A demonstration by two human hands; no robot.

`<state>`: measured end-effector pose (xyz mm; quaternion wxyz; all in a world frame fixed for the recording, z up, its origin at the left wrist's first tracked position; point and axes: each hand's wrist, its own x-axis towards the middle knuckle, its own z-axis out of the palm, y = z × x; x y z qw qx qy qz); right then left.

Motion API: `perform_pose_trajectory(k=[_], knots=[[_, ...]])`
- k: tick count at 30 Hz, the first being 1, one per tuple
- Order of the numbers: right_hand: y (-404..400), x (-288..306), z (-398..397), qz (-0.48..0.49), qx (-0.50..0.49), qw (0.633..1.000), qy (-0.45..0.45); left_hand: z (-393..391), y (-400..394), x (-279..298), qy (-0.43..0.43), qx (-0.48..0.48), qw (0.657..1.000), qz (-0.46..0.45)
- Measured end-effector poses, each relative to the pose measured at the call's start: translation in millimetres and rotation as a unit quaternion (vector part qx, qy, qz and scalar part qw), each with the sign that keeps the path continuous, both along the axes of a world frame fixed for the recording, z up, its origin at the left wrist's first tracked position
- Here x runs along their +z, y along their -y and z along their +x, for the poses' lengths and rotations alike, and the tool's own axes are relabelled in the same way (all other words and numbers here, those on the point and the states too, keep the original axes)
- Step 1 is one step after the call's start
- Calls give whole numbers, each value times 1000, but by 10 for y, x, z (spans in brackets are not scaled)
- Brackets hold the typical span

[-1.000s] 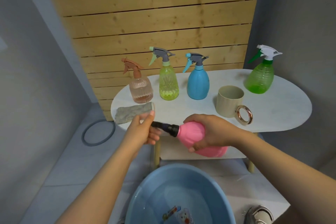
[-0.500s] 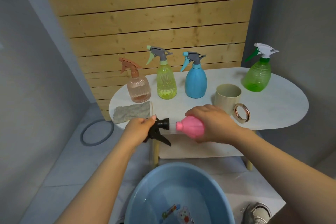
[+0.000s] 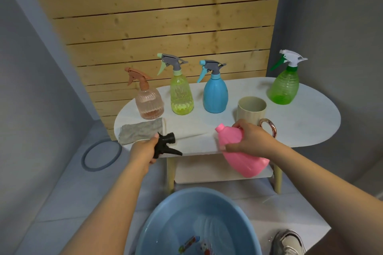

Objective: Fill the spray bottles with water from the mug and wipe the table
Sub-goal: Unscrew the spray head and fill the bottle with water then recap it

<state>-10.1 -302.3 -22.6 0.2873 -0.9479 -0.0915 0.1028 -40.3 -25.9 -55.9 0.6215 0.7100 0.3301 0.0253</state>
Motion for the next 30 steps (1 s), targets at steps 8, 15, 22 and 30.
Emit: perform_pose_trajectory(k=[8, 15, 22, 30], knots=[[-43, 36, -28, 29, -9, 999, -20, 217, 476, -77, 59, -94, 994, -14], [-101, 40, -35, 128, -44, 990, -42, 108, 624, 40, 107, -170, 972, 124], [-124, 50, -79, 348, -3, 930, -115, -36, 777, 122, 139, -420, 896, 45], [-80, -7, -52, 279, -28, 960, 19, -69, 935, 173, 163, -325, 931, 34]])
